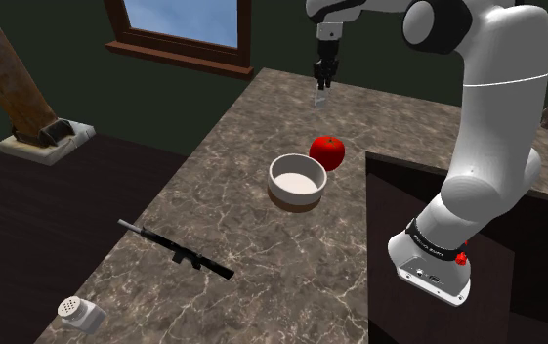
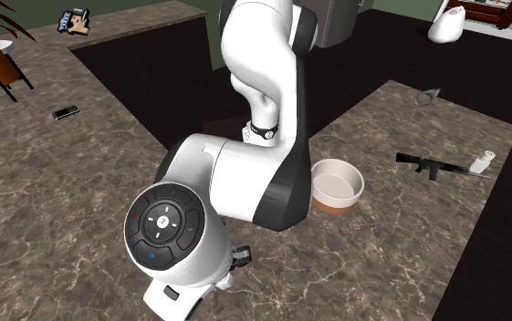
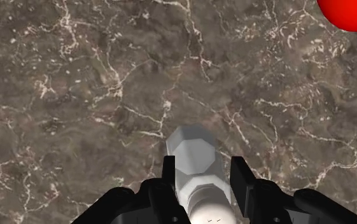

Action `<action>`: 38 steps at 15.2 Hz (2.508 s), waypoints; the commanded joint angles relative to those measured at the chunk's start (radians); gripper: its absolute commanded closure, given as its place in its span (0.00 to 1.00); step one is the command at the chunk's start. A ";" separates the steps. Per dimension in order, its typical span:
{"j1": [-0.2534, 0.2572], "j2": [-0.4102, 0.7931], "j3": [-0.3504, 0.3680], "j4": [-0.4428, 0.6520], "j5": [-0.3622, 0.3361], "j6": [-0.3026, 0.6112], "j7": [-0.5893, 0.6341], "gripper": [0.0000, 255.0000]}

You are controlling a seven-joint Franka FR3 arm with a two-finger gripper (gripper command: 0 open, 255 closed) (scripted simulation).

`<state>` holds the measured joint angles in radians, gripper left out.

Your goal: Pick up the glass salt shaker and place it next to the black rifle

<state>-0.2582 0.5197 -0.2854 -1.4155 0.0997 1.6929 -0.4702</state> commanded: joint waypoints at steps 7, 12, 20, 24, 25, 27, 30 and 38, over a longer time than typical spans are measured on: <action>-0.004 -0.014 -0.003 0.085 -0.005 -0.098 0.002 1.00; -0.009 -0.015 -0.005 0.151 -0.005 -0.165 0.002 1.00; -0.022 0.001 -0.006 0.285 -0.002 -0.283 0.001 1.00; 0.019 -0.078 -0.002 0.191 -0.016 -0.266 0.035 1.00; 0.040 -0.116 0.000 0.133 -0.023 -0.246 0.054 1.00; 0.078 -0.187 0.009 0.031 -0.036 -0.213 0.092 1.00; 0.127 -0.281 0.027 -0.098 -0.051 -0.175 0.154 1.00; 0.234 -0.479 0.098 -0.351 -0.064 -0.111 0.330 1.00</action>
<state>-0.0382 0.0550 -0.1991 -1.7526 0.0337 1.5810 -0.1668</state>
